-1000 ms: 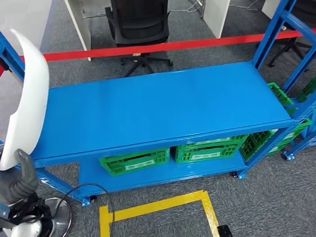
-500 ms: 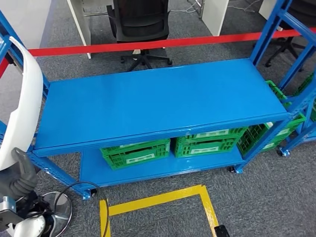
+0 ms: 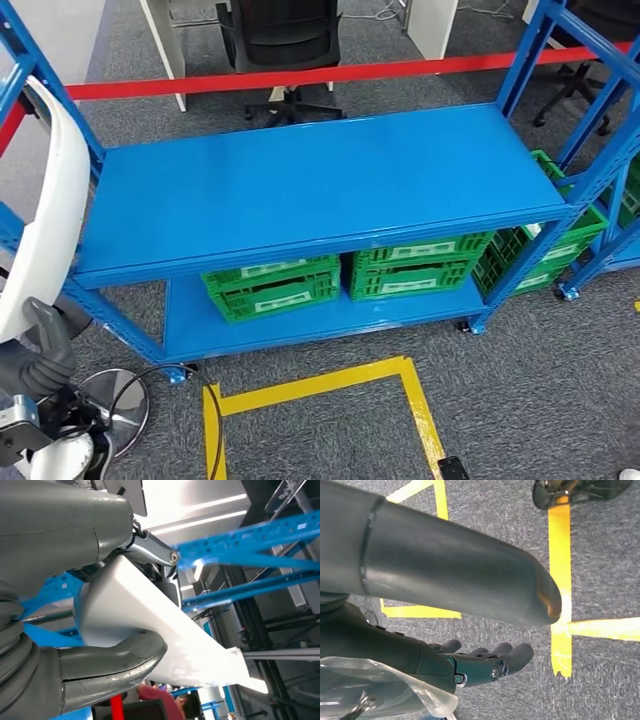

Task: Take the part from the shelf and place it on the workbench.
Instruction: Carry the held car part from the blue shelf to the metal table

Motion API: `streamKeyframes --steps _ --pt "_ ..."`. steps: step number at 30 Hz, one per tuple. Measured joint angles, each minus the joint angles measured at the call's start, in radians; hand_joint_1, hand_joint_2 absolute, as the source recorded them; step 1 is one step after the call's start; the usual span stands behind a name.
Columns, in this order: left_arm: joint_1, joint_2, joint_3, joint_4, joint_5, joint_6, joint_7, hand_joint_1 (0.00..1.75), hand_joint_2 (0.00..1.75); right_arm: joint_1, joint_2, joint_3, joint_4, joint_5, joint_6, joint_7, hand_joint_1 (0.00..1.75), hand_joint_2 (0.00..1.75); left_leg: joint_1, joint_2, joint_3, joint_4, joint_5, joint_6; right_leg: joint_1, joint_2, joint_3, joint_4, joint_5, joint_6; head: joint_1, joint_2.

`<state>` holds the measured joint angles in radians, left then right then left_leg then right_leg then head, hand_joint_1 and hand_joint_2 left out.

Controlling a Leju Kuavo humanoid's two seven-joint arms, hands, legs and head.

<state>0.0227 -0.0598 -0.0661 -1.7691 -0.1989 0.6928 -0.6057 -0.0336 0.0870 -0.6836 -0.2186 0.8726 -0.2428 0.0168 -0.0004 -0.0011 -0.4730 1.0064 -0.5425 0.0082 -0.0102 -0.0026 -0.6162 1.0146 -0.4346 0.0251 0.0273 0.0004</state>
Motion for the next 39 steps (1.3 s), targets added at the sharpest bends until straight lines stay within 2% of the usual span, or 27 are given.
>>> streamKeyframes --steps 2,3,4,5,7,8,9,10,12,14,16,18,19,21,23,24,26,27,28,30,31,32,34,35,36,38,39 --pt "-0.001 -0.003 0.002 0.000 -0.005 0.000 -0.001 1.75 1.75 0.001 0.000 0.000 0.000 0.003 0.000 0.003 0.00 0.00 -0.002 0.001 -0.007 -0.012 0.009 0.011 -0.003 0.000 -0.008 -0.001 0.012 0.014 0.000 0.000" --pt "-0.002 -0.005 0.004 0.001 -0.007 0.000 -0.001 1.75 1.75 0.002 0.000 0.000 0.000 0.004 0.001 0.004 0.00 0.00 -0.001 0.003 -0.015 -0.015 0.018 0.019 -0.004 0.000 -0.015 0.006 0.002 0.019 0.000 0.000" --pt "-0.003 -0.007 0.005 0.002 -0.010 0.000 -0.002 1.75 1.75 0.002 0.000 0.000 0.000 0.005 0.001 0.004 0.00 0.00 0.000 0.005 -0.025 -0.019 0.030 0.029 -0.005 0.001 -0.026 0.027 -0.026 0.023 0.001 0.000" --pt "-0.003 -0.009 0.007 0.002 -0.012 0.000 -0.003 1.75 1.75 0.003 0.000 0.000 0.000 0.006 0.003 0.004 0.00 0.00 0.001 0.007 -0.037 -0.021 0.042 0.036 -0.005 0.002 -0.041 0.066 -0.070 0.026 0.002 0.000" --pt "-0.004 -0.013 0.009 0.003 -0.019 0.000 -0.004 1.75 1.75 0.002 0.000 0.000 0.001 0.006 0.011 0.002 0.00 0.00 -0.002 0.008 -0.067 -0.019 0.064 0.043 -0.005 0.002 -0.072 0.186 -0.163 0.029 0.004 0.000" --pt "-0.004 -0.015 0.010 0.004 -0.024 0.000 -0.005 1.75 1.75 0.001 0.000 0.000 0.001 0.006 0.015 0.001 0.00 0.00 -0.004 0.008 -0.083 -0.018 0.076 0.044 -0.005 0.002 -0.079 0.241 -0.183 0.030 0.004 0.000" --pt "-0.004 -0.017 0.010 0.005 -0.030 0.000 -0.005 1.75 1.75 0.001 0.000 0.000 0.001 0.006 0.018 -0.001 0.00 0.00 -0.006 0.009 -0.099 -0.016 0.087 0.043 -0.005 0.002 -0.074 0.272 -0.177 0.031 0.004 0.000" --pt "-0.004 -0.018 0.011 0.006 -0.035 0.000 -0.005 1.75 1.75 0.001 0.000 0.000 0.001 0.006 0.021 -0.002 0.00 0.00 -0.007 0.009 -0.114 -0.014 0.098 0.042 -0.005 0.002 -0.053 0.270 -0.151 0.030 0.004 0.000" --pt "-0.005 -0.022 0.014 0.008 -0.042 0.000 -0.005 1.75 1.75 0.000 0.000 0.000 0.001 0.006 0.024 -0.004 0.00 0.00 -0.008 0.009 -0.140 -0.007 0.117 0.037 -0.005 0.001 0.037 0.169 -0.099 0.027 0.004 0.000" --pt "-0.005 -0.024 0.016 0.008 -0.045 0.000 -0.006 1.75 1.75 -0.004 0.000 0.000 0.001 0.007 0.027 -0.005 0.00 0.00 -0.011 0.009 -0.157 0.004 0.132 0.028 -0.002 0.002 0.138 0.024 -0.108 0.022 0.003 0.000" --pt "-0.007 -0.025 0.017 0.008 -0.047 0.000 -0.007 1.75 1.75 -0.005 0.001 0.000 0.001 0.007 0.028 -0.006 0.00 0.00 -0.011 0.009 -0.166 0.008 0.148 0.018 0.002 0.003 0.171 -0.042 -0.129 0.013 0.003 0.000" --pt "-0.007 -0.026 0.019 0.009 -0.049 0.000 -0.007 1.75 1.75 -0.004 0.003 -0.001 0.002 0.007 0.030 -0.006 0.00 0.00 -0.009 0.008 -0.173 0.011 0.151 0.007 0.000 -0.001 0.154 -0.045 -0.116 -0.003 0.002 0.000" --pt "-0.007 -0.027 0.020 0.009 -0.051 0.000 -0.008 1.75 1.75 -0.003 0.005 -0.001 0.002 0.006 0.030 -0.006 0.00 0.00 -0.007 0.007 -0.179 0.025 0.127 0.001 -0.001 -0.003 0.144 -0.046 -0.105 -0.012 0.001 0.000" --pt "-0.007 -0.027 0.025 0.009 -0.057 0.000 -0.009 1.75 1.75 -0.003 0.007 -0.001 0.002 0.006 0.034 -0.006 0.00 0.00 -0.003 0.005 -0.199 0.103 0.033 -0.012 -0.003 -0.006 0.123 -0.046 -0.083 -0.023 -0.004 0.000" --pt "-0.007 -0.027 0.028 0.010 -0.066 0.000 -0.012 1.75 1.75 -0.004 0.007 -0.001 0.002 0.006 0.039 -0.006 0.00 0.00 0.002 0.005 -0.216 0.207 -0.047 -0.020 -0.002 -0.007 0.106 -0.044 -0.065 -0.024 -0.007 0.000" --pt "-0.007 -0.028 0.029 0.011 -0.070 0.000 -0.014 1.75 1.75 -0.003 0.007 -0.001 0.002 0.006 0.042 -0.006 0.00 0.00 0.003 0.005 -0.219 0.251 -0.061 -0.022 -0.002 -0.007 0.095 -0.042 -0.056 -0.024 -0.007 0.000" --pt "-0.007 -0.030 0.032 0.013 -0.080 0.000 -0.017 1.75 1.75 -0.003 0.007 -0.001 0.002 0.006 0.047 -0.006 0.00 0.00 0.004 0.005 -0.194 0.284 -0.042 -0.023 -0.001 -0.008 0.061 -0.032 -0.036 -0.023 -0.007 0.000" --pt "-0.007 -0.032 0.033 0.013 -0.083 0.000 -0.018 1.75 1.75 -0.003 0.007 -0.001 0.002 0.006 0.048 -0.006 0.00 0.00 0.005 0.005 -0.159 0.251 -0.015 -0.021 -0.001 -0.008 0.043 -0.026 -0.028 -0.022 -0.007 0.000" --pt "-0.008 -0.033 0.034 0.013 -0.087 0.000 -0.019 1.75 1.75 -0.003 0.007 -0.001 0.002 0.006 0.048 -0.006 0.00 0.00 0.004 0.004 -0.108 0.186 0.007 -0.017 -0.001 -0.007 0.028 -0.019 -0.021 -0.020 -0.007 0.000" --pt "-0.011 -0.035 0.034 0.013 -0.092 0.000 -0.020 1.75 1.75 -0.003 0.008 -0.002 0.002 0.005 0.049 -0.006 0.00 0.00 0.001 0.004 -0.012 0.040 0.009 -0.006 0.001 -0.006 0.008 -0.010 -0.007 -0.012 -0.006 0.000" --pt "-0.012 -0.036 0.034 0.013 -0.093 0.000 -0.020 1.75 1.75 -0.003 0.009 -0.002 0.002 0.005 0.050 -0.006 0.00 0.00 -0.002 0.003 0.013 -0.005 0.001 -0.001 0.001 -0.005 0.003 -0.009 0.001 -0.006 -0.006 0.000" --pt "-0.013 -0.037 0.034 0.013 -0.093 0.000 -0.021 1.75 1.75 -0.003 0.010 -0.002 0.002 0.003 0.051 -0.006 0.00 0.00 -0.005 0.003 0.019 -0.024 -0.004 0.004 0.001 -0.005 0.000 -0.010 0.009 0.001 -0.006 0.000" --pt "-0.014 -0.039 0.034 0.013 -0.088 0.000 -0.020 1.75 1.75 -0.002 0.012 -0.003 0.002 0.000 0.054 -0.006 0.00 0.00 -0.006 0.005 0.006 -0.032 0.009 0.018 -0.002 -0.004 -0.006 -0.012 0.018 0.013 -0.007 0.000" --pt "-0.015 -0.041 0.034 0.013 -0.082 0.000 -0.019 1.75 1.75 -0.002 0.012 -0.004 0.002 -0.002 0.055 -0.006 0.00 0.00 -0.004 0.006 -0.002 -0.036 0.019 0.027 -0.002 -0.003 -0.015 -0.002 0.001 0.017 -0.007 0.000" --pt "-0.015 -0.043 0.034 0.013 -0.075 0.000 -0.018 1.75 1.75 -0.001 0.013 -0.005 0.002 -0.004 0.057 -0.008 0.00 0.00 -0.002 0.007 -0.013 -0.041 0.030 0.035 -0.002 -0.002 -0.028 0.026 -0.035 0.021 -0.006 0.000" --pt "-0.016 -0.047 0.035 0.013 -0.066 0.000 -0.016 1.75 1.75 -0.001 0.013 -0.007 0.002 -0.006 0.061 -0.012 0.00 0.00 -0.001 0.008 -0.038 -0.042 0.052 0.044 -0.003 0.000 -0.065 0.137 -0.133 0.027 -0.003 0.000" --pt "-0.015 -0.048 0.035 0.013 -0.064 0.000 -0.016 1.75 1.75 -0.001 0.013 -0.008 0.002 -0.007 0.062 -0.013 0.00 0.00 -0.002 0.008 -0.051 -0.042 0.062 0.044 -0.003 0.000 -0.080 0.203 -0.165 0.029 -0.003 0.000"
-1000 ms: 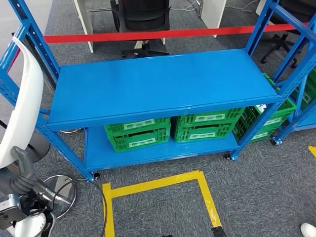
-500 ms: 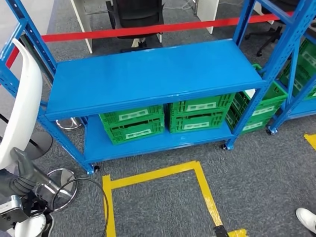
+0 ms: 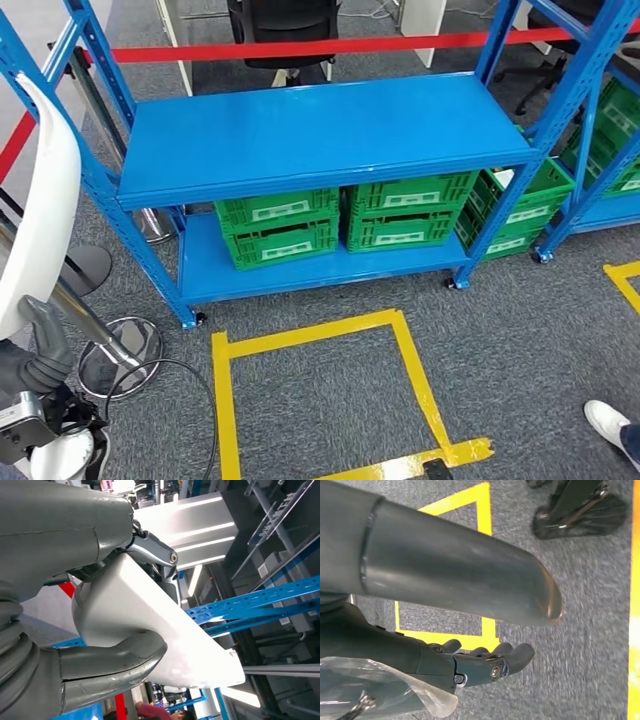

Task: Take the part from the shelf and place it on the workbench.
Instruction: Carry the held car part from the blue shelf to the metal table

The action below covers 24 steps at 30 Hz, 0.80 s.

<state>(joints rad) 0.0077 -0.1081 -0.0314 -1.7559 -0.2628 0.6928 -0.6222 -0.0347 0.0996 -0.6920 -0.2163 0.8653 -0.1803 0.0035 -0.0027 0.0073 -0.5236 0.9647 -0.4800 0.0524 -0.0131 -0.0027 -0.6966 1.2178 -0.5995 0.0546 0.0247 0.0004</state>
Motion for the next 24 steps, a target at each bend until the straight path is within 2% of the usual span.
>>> streamKeyframes --steps 1,2,3,4,5,6,7,8,10,11,12,13,15,16,17,18,20,21,22,23,24 --pt "0.000 -0.001 0.000 0.000 0.001 0.000 0.000 1.75 1.75 0.000 0.000 -0.001 0.000 -0.001 0.001 -0.001 0.00 0.00 -0.001 0.000 -0.013 0.001 0.010 -0.001 0.000 0.000 -0.008 0.049 -0.006 0.002 0.000 0.000" --pt "0.001 -0.002 0.000 0.000 0.000 0.000 0.000 1.75 1.75 0.000 0.000 -0.002 0.000 -0.001 0.002 -0.002 0.00 0.00 -0.001 0.000 -0.025 0.003 0.018 -0.002 0.000 0.000 -0.002 0.070 0.011 0.004 0.000 0.000" --pt "0.001 -0.002 0.000 0.000 -0.002 0.000 0.000 1.75 1.75 0.001 0.000 -0.003 0.000 -0.002 0.003 -0.003 0.00 0.00 -0.001 0.001 -0.036 0.005 0.026 -0.004 0.000 0.000 0.025 0.053 0.041 0.004 0.000 0.000" --pt "0.001 -0.003 0.001 0.000 -0.005 0.000 0.000 1.75 1.75 0.001 0.000 -0.004 0.000 -0.004 0.004 -0.006 0.00 0.00 -0.001 0.000 -0.044 0.009 0.032 -0.007 0.000 0.000 0.070 -0.002 0.069 0.003 0.000 0.000" --pt "0.001 -0.004 0.001 0.000 -0.009 0.000 -0.001 1.75 1.75 0.000 0.000 -0.007 0.000 -0.006 0.006 -0.009 0.00 0.00 -0.002 0.000 -0.052 0.015 0.035 -0.011 0.000 0.000 0.128 -0.078 0.082 0.001 0.001 0.000" --pt "0.001 -0.006 0.002 0.000 -0.012 0.000 -0.001 1.75 1.75 -0.001 0.000 -0.009 0.000 -0.008 0.008 -0.014 0.00 0.00 -0.004 0.000 -0.058 0.023 0.038 -0.015 0.000 0.000 0.180 -0.152 0.081 -0.002 0.001 0.000" --pt "0.001 -0.007 0.004 0.000 -0.016 0.000 -0.003 1.75 1.75 -0.003 0.000 -0.012 0.000 -0.011 0.008 -0.018 0.00 0.00 -0.006 0.000 -0.065 0.032 0.040 -0.019 0.000 0.001 0.215 -0.205 0.071 -0.004 0.001 0.000" --pt "0.001 -0.011 0.006 0.000 -0.021 0.000 -0.006 1.75 1.75 -0.004 0.000 -0.015 0.000 -0.013 0.009 -0.023 0.00 0.00 -0.008 0.001 -0.071 0.038 0.043 -0.024 0.001 0.001 0.231 -0.233 0.059 -0.008 0.001 0.000" --pt "0.002 -0.020 0.016 0.000 -0.035 0.000 -0.013 1.75 1.75 -0.002 0.003 -0.021 0.000 -0.016 0.010 -0.030 0.00 0.00 -0.008 0.000 -0.077 0.047 0.046 -0.034 -0.001 0.000 0.222 -0.242 0.055 -0.019 0.002 0.000" --pt "0.003 -0.024 0.020 0.000 -0.041 0.000 -0.016 1.75 1.75 0.000 0.004 -0.024 0.000 -0.017 0.010 -0.032 0.00 0.00 -0.007 -0.001 -0.082 0.057 0.036 -0.040 -0.003 -0.001 0.217 -0.242 0.058 -0.027 0.001 0.000" --pt "0.003 -0.027 0.024 0.000 -0.045 0.000 -0.016 1.75 1.75 0.001 0.006 -0.026 0.000 -0.017 0.009 -0.033 0.00 0.00 -0.005 -0.002 -0.092 0.084 0.013 -0.046 -0.004 -0.002 0.215 -0.243 0.062 -0.035 0.000 0.000" --pt "0.004 -0.029 0.025 0.000 -0.049 0.000 -0.014 1.75 1.75 0.000 0.007 -0.027 0.000 -0.017 0.009 -0.034 0.00 0.00 -0.002 -0.003 -0.110 0.131 -0.022 -0.053 -0.005 -0.004 0.213 -0.243 0.068 -0.042 -0.001 0.000" --pt "0.006 -0.030 0.027 0.001 -0.059 0.000 -0.010 1.75 1.75 0.000 0.007 -0.029 0.000 -0.014 0.010 -0.034 0.00 0.00 0.002 -0.003 -0.158 0.266 -0.097 -0.062 -0.004 -0.005 0.204 -0.240 0.077 -0.048 -0.003 0.000" --pt "0.008 -0.031 0.028 0.002 -0.063 0.000 -0.008 1.75 1.75 0.000 0.007 -0.029 0.000 -0.011 0.014 -0.034 0.00 0.00 0.004 -0.003 -0.173 0.317 -0.115 -0.064 -0.003 -0.007 0.198 -0.238 0.080 -0.048 -0.003 0.000" --pt "0.009 -0.032 0.029 0.003 -0.066 0.000 -0.007 1.75 1.75 0.001 0.007 -0.029 0.000 -0.008 0.019 -0.035 0.00 0.00 0.004 -0.003 -0.173 0.335 -0.111 -0.064 -0.002 -0.009 0.194 -0.235 0.082 -0.048 -0.004 0.000" --pt "0.011 -0.032 0.030 0.004 -0.068 0.000 -0.006 1.75 1.75 0.002 0.008 -0.029 0.000 -0.006 0.024 -0.036 0.00 0.00 0.004 -0.003 -0.156 0.314 -0.088 -0.062 -0.002 -0.013 0.192 -0.232 0.082 -0.048 -0.004 0.000" --pt "0.011 -0.033 0.031 0.005 -0.070 0.000 -0.006 1.75 1.75 0.002 0.008 -0.030 0.000 -0.001 0.034 -0.044 0.00 0.00 0.001 0.012 -0.084 0.182 -0.024 -0.050 0.001 -0.021 0.192 -0.229 0.080 -0.046 -0.004 0.000" --pt "0.010 -0.033 0.031 0.005 -0.071 0.000 -0.006 1.75 1.75 0.001 0.009 -0.030 0.000 0.000 0.036 -0.048 0.00 0.00 -0.004 0.025 -0.053 0.119 -0.005 -0.042 0.003 -0.026 0.191 -0.228 0.079 -0.044 -0.004 0.000" --pt "0.010 -0.034 0.031 0.005 -0.071 0.000 -0.006 1.75 1.75 0.001 0.010 -0.030 0.000 0.002 0.038 -0.052 0.00 0.00 -0.009 0.036 -0.033 0.075 0.004 -0.035 0.005 -0.033 0.190 -0.227 0.079 -0.041 -0.003 0.000" --pt "0.010 -0.035 0.031 0.005 -0.071 0.000 -0.007 1.75 1.75 0.000 0.011 -0.030 0.000 0.003 0.039 -0.055 0.00 0.00 -0.014 0.043 -0.027 0.055 0.000 -0.029 0.006 -0.040 0.188 -0.227 0.079 -0.038 -0.003 0.000" --pt "0.010 -0.035 0.031 0.005 -0.071 0.000 -0.007 1.75 1.75 0.000 0.012 -0.029 0.000 0.003 0.040 -0.056 0.00 0.00 -0.017 0.039 -0.029 0.048 0.000 -0.024 0.007 -0.048 0.187 -0.227 0.080 -0.033 -0.003 0.000"
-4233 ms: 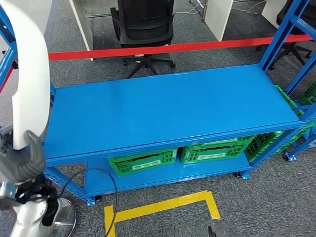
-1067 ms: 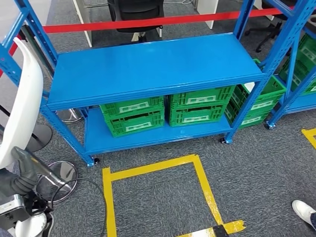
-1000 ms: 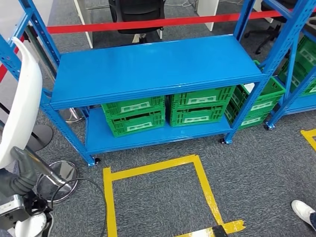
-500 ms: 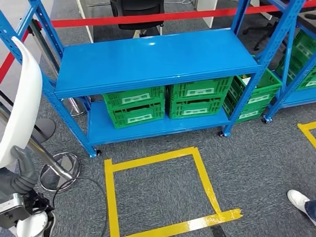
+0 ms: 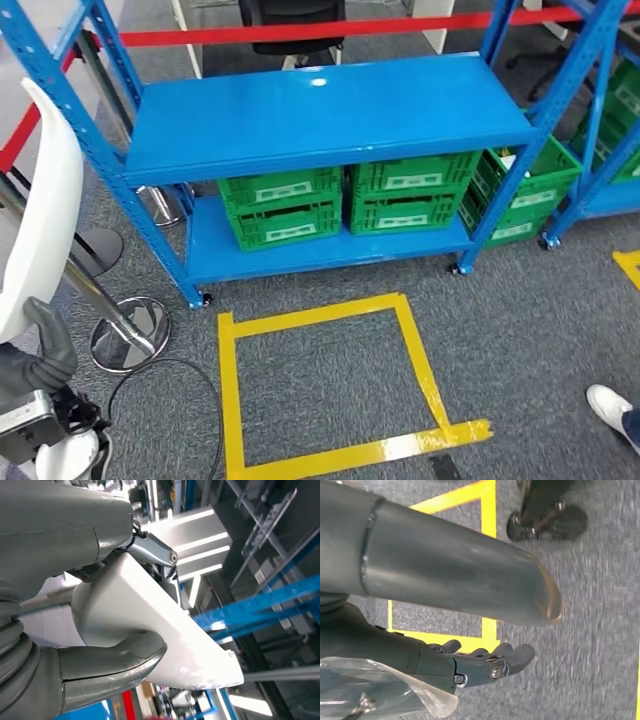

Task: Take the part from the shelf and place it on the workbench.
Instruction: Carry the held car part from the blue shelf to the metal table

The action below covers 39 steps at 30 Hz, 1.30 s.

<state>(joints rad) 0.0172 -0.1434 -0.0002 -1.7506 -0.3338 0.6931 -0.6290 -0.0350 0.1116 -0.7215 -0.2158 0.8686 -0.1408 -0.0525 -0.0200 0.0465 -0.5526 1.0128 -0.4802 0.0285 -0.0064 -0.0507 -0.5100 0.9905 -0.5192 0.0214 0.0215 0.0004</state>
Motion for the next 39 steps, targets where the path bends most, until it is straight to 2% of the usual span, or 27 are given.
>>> streamKeyframes --steps 1,3,4,6,7,8,9,10,12,14,15,16,18,19,21,22,23,24,25,27,29,31,32,34,36,37,39 --pt "0.000 0.000 0.000 0.000 0.000 0.000 0.000 1.75 1.75 0.000 0.000 0.000 0.000 0.001 0.000 0.000 0.00 0.00 0.003 -0.008 -0.001 -0.008 0.002 0.005 0.000 -0.007 -0.002 0.000 -0.002 0.005 0.000 0.000" --pt "0.000 -0.002 0.002 0.000 0.000 0.000 0.000 1.75 1.75 0.000 0.000 0.000 0.000 0.001 0.001 -0.002 0.00 0.00 0.009 -0.024 0.000 -0.023 0.010 0.016 0.000 0.004 -0.017 0.028 -0.028 0.014 0.003 0.000" --pt "0.000 -0.004 0.002 0.000 0.000 0.000 -0.001 1.75 1.75 0.000 0.000 0.000 0.000 0.001 0.001 -0.003 0.00 0.00 0.013 -0.030 -0.001 -0.028 0.015 0.020 -0.001 0.018 -0.039 0.073 -0.056 0.018 0.004 0.000" --pt "0.001 -0.007 0.004 0.000 0.000 0.000 -0.004 1.75 1.75 0.000 0.000 0.000 0.000 0.003 0.001 -0.006 0.00 0.00 0.012 -0.044 -0.006 -0.028 0.019 0.026 -0.004 0.043 -0.105 0.212 -0.119 0.023 0.007 0.000" --pt "0.002 -0.009 0.004 0.000 0.001 0.000 -0.008 1.75 1.75 0.001 0.000 0.000 0.000 0.004 0.001 -0.007 0.00 0.00 0.012 -0.053 -0.008 -0.027 0.020 0.026 -0.005 0.047 -0.134 0.270 -0.136 0.026 0.007 0.000" --pt "0.003 -0.011 0.005 0.000 0.001 0.000 -0.012 1.75 1.75 0.002 0.000 0.000 0.000 0.006 0.001 -0.008 0.00 0.00 0.012 -0.061 -0.009 -0.025 0.021 0.026 -0.005 0.048 -0.147 0.296 -0.133 0.027 0.007 0.000" --pt "0.003 -0.012 0.006 0.000 0.002 0.000 -0.015 1.75 1.75 0.002 0.000 0.000 0.000 0.008 0.001 -0.009 0.00 0.00 0.012 -0.071 -0.009 -0.023 0.021 0.025 -0.006 0.049 -0.141 0.277 -0.108 0.028 0.007 0.000" --pt "0.004 -0.013 0.007 0.000 0.003 0.000 -0.017 1.75 1.75 0.002 0.000 0.000 0.000 0.010 0.001 -0.010 0.00 0.00 0.013 -0.082 -0.010 -0.020 0.021 0.024 -0.007 0.055 -0.116 0.220 -0.068 0.029 0.007 0.000" --pt "0.003 -0.016 0.008 0.000 0.005 0.000 -0.019 1.75 1.75 0.003 0.000 0.000 0.000 0.012 0.001 -0.012 0.00 0.00 0.013 -0.103 -0.015 -0.009 0.019 0.018 -0.014 0.097 -0.054 0.082 -0.006 0.028 0.007 0.000" --pt "0.001 -0.017 0.009 0.000 0.007 0.000 -0.020 1.75 1.75 0.002 0.000 0.000 0.001 0.013 0.001 -0.012 0.00 0.00 0.013 -0.123 -0.029 0.002 0.021 0.005 -0.018 0.131 -0.024 0.022 0.003 0.024 0.006 0.000" --pt "0.002 -0.018 0.010 0.000 0.008 0.000 -0.021 1.75 1.75 0.003 0.000 0.000 0.001 0.013 0.001 -0.012 0.00 0.00 0.013 -0.133 -0.036 0.006 0.024 -0.002 -0.017 0.130 -0.022 0.019 0.000 0.021 0.005 0.000" --pt "0.003 -0.019 0.010 0.000 0.008 0.000 -0.021 1.75 1.75 0.003 0.000 0.000 0.001 0.013 0.001 -0.013 0.00 0.00 0.014 -0.144 -0.041 0.006 0.028 -0.008 -0.018 0.119 -0.021 0.019 0.002 0.015 0.005 0.000" --pt "0.003 -0.019 0.013 0.000 0.009 0.000 -0.021 1.75 1.75 0.003 0.001 0.000 0.001 0.013 0.001 -0.013 0.00 0.00 0.013 -0.128 -0.055 0.028 0.012 -0.019 -0.021 0.095 -0.021 0.015 0.007 0.005 0.001 0.000" --pt "0.002 -0.019 0.014 0.000 0.009 0.000 -0.021 1.75 1.75 0.003 0.001 0.000 0.001 0.013 0.001 -0.013 0.00 0.00 0.013 -0.108 -0.071 0.065 -0.013 -0.025 -0.022 0.082 -0.020 0.013 0.009 0.000 -0.002 0.000" --pt "0.001 -0.019 0.015 0.000 0.009 0.000 -0.021 1.75 1.75 0.004 0.001 0.000 0.001 0.013 0.001 -0.013 0.00 0.00 0.017 -0.068 -0.126 0.193 -0.080 -0.036 -0.020 0.054 -0.022 0.013 0.009 -0.004 -0.009 0.000" --pt "0.002 -0.019 0.015 0.000 0.009 0.000 -0.021 1.75 1.75 0.005 0.001 0.000 0.001 0.013 0.001 -0.013 0.00 0.00 0.020 -0.061 -0.152 0.255 -0.104 -0.040 -0.019 0.039 -0.023 0.014 0.009 -0.005 -0.009 0.000" --pt "0.003 -0.019 0.016 0.000 0.009 0.000 -0.021 1.75 1.75 0.005 0.001 0.000 0.001 0.013 0.001 -0.013 0.00 0.00 0.023 -0.058 -0.165 0.290 -0.110 -0.042 -0.019 0.025 -0.023 0.014 0.008 -0.005 -0.010 0.000" --pt "0.004 -0.018 0.016 0.000 0.009 0.000 -0.021 1.75 1.75 0.005 0.001 0.000 0.001 0.013 0.001 -0.013 0.00 0.00 0.025 -0.055 -0.159 0.284 -0.097 -0.042 -0.019 0.012 -0.023 0.014 0.008 -0.005 -0.010 0.000" --pt "0.005 -0.018 0.017 0.000 0.010 0.000 -0.021 1.75 1.75 0.003 0.001 0.000 0.001 0.014 0.001 -0.013 0.00 0.00 0.026 -0.051 -0.133 0.238 -0.067 -0.041 -0.019 0.001 -0.022 0.014 0.008 -0.005 -0.010 0.000" --pt "0.004 -0.018 0.017 0.000 0.012 0.000 -0.024 1.75 1.75 0.001 0.001 0.000 0.001 0.016 0.001 -0.014 0.00 0.00 0.021 -0.018 -0.058 0.095 -0.007 -0.035 -0.017 -0.020 -0.019 0.014 0.005 -0.001 -0.010 0.000" --pt "0.001 -0.019 0.017 0.000 0.016 0.000 -0.028 1.75 1.75 0.000 0.001 0.000 0.001 0.019 0.001 -0.014 0.00 0.00 0.012 0.010 -0.019 0.012 0.009 -0.025 -0.012 -0.037 -0.018 0.015 0.003 0.006 -0.010 0.000" --pt "0.001 -0.018 0.017 0.000 0.019 0.000 -0.030 1.75 1.75 -0.001 0.001 0.000 0.001 0.021 0.002 -0.015 0.00 0.00 0.008 0.002 -0.022 0.003 0.007 -0.014 -0.010 -0.056 -0.016 0.013 0.002 0.016 -0.011 0.000" --pt "0.002 -0.019 0.017 0.000 0.020 0.000 -0.030 1.75 1.75 -0.002 0.001 0.000 0.001 0.022 0.003 -0.016 0.00 0.00 0.009 -0.007 -0.023 0.000 0.010 -0.008 -0.011 -0.054 -0.016 0.014 -0.002 0.022 -0.010 0.000" --pt "0.000 -0.020 0.018 0.000 0.020 0.000 -0.031 1.75 1.75 -0.003 0.001 0.000 0.001 0.023 0.008 -0.019 0.00 0.00 0.014 -0.024 -0.022 -0.009 0.018 0.006 -0.014 -0.014 -0.034 0.052 -0.034 0.030 -0.009 0.000" --pt "-0.001 -0.022 0.018 0.000 0.020 0.000 -0.031 1.75 1.75 -0.001 0.001 0.000 0.001 0.026 0.012 -0.023 0.00 0.00 0.016 -0.042 -0.026 -0.011 0.022 0.015 -0.015 0.036 -0.094 0.177 -0.099 0.032 -0.006 0.000" --pt "0.000 -0.023 0.018 0.001 0.021 0.000 -0.031 1.75 1.75 0.001 0.001 0.000 0.001 0.027 0.014 -0.023 0.00 0.00 0.015 -0.053 -0.027 -0.011 0.023 0.017 -0.015 0.045 -0.128 0.245 -0.124 0.032 -0.005 0.000" --pt "0.002 -0.023 0.018 0.002 0.022 0.000 -0.031 1.75 1.75 0.005 0.001 0.000 0.001 0.029 0.017 -0.024 0.00 0.00 0.014 -0.076 -0.029 -0.010 0.024 0.018 -0.014 0.049 -0.165 0.313 -0.132 0.032 -0.005 0.000"
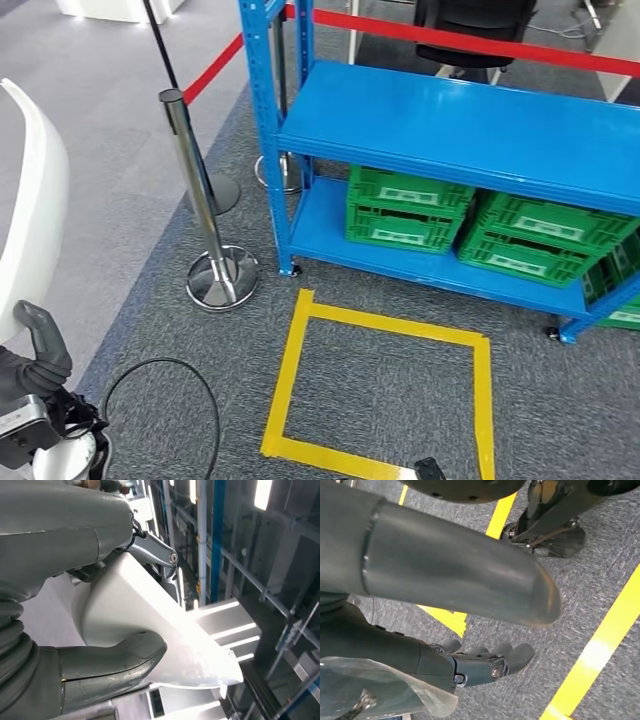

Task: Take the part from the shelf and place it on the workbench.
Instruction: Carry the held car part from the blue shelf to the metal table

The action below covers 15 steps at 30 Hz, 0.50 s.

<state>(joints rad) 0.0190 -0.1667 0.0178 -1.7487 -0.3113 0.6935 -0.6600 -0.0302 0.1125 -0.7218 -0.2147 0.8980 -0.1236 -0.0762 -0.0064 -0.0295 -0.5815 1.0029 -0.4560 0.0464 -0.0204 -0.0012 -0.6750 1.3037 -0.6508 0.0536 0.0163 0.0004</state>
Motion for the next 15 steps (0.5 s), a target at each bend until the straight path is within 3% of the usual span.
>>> streamKeyframes --steps 2,11,13,15 --pt "0.000 0.000 0.000 0.001 0.001 0.000 0.000 1.75 1.75 0.001 0.000 0.000 0.000 0.001 0.001 0.000 0.00 0.00 0.000 -0.011 0.000 0.001 0.000 0.000 0.000 0.000 0.000 -0.006 0.018 -0.001 0.000 0.000" --pt "0.000 0.000 0.000 0.001 0.002 0.000 0.000 1.75 1.75 0.001 0.000 0.000 0.000 0.001 0.001 -0.001 0.00 0.00 0.000 -0.016 0.000 0.002 0.000 0.000 0.000 0.001 0.009 -0.027 0.033 -0.001 0.000 0.000" --pt "0.000 0.000 0.000 0.001 0.003 0.000 0.000 1.75 1.75 0.000 0.000 0.000 0.000 0.001 0.002 -0.001 0.00 0.00 0.001 -0.029 0.000 0.006 0.000 -0.001 -0.001 0.009 0.044 -0.107 0.081 -0.002 0.000 0.000" --pt "-0.001 0.000 -0.001 0.001 0.006 0.000 0.001 1.75 1.75 -0.002 0.000 0.000 0.000 0.001 0.005 -0.002 0.00 0.00 0.002 -0.057 -0.009 0.017 -0.001 -0.013 -0.004 0.047 0.099 -0.225 0.124 -0.007 0.000 0.000"
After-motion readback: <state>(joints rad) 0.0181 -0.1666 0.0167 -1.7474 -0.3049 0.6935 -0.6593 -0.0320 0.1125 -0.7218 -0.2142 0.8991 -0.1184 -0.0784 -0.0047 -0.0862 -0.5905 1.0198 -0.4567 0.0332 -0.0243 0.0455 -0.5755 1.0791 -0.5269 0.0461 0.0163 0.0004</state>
